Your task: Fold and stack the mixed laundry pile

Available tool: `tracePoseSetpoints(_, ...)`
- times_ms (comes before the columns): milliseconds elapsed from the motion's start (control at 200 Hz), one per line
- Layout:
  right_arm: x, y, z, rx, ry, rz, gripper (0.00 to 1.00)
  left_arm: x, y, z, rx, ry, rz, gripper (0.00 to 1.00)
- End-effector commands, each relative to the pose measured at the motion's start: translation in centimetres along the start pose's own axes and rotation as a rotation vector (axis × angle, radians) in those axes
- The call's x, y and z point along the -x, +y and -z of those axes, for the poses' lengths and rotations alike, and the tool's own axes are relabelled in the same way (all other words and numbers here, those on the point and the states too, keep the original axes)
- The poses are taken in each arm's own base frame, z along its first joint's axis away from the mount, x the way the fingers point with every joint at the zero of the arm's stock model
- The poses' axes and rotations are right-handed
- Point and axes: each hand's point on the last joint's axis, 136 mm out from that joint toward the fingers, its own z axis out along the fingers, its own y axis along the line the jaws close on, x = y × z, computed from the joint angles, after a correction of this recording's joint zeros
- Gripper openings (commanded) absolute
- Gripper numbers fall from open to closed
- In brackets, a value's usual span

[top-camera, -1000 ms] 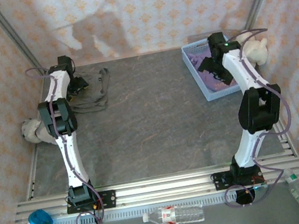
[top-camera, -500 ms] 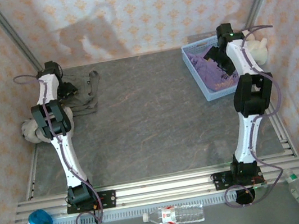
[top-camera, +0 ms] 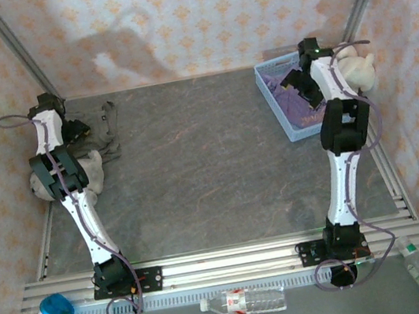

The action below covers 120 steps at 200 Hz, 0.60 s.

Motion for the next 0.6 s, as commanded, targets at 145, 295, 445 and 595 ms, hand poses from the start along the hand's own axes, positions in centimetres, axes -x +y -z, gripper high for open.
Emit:
tracePoseSetpoints(145, 0.7, -0.9, -3.6, -0.046, -0.003, -0.109, 0.88, -0.4, -6.1, 10.6, -0.209, -0.137, -0.049, 1.0)
tracePoseSetpoints(295, 1.2, -1.0, -3.9, -0.025, 0.014, -0.125, 0.31, -2.6, -8.8, 14.2, -0.283, -0.162, -0.103, 1.0)
tracePoseSetpoints(445, 2.8, 0.0, -0.1, 0.037, -0.049, -0.089, 0.0, -6.0, -12.0, 16.8, -0.394, -0.148, -0.15, 1.0)
tracePoseSetpoints(595, 4.7, 2.1, 8.2, 0.15, -0.185, -0.025, 0.0, -10.1, -13.9, 18.4, -0.435, -0.14, -0.209, 1.0)
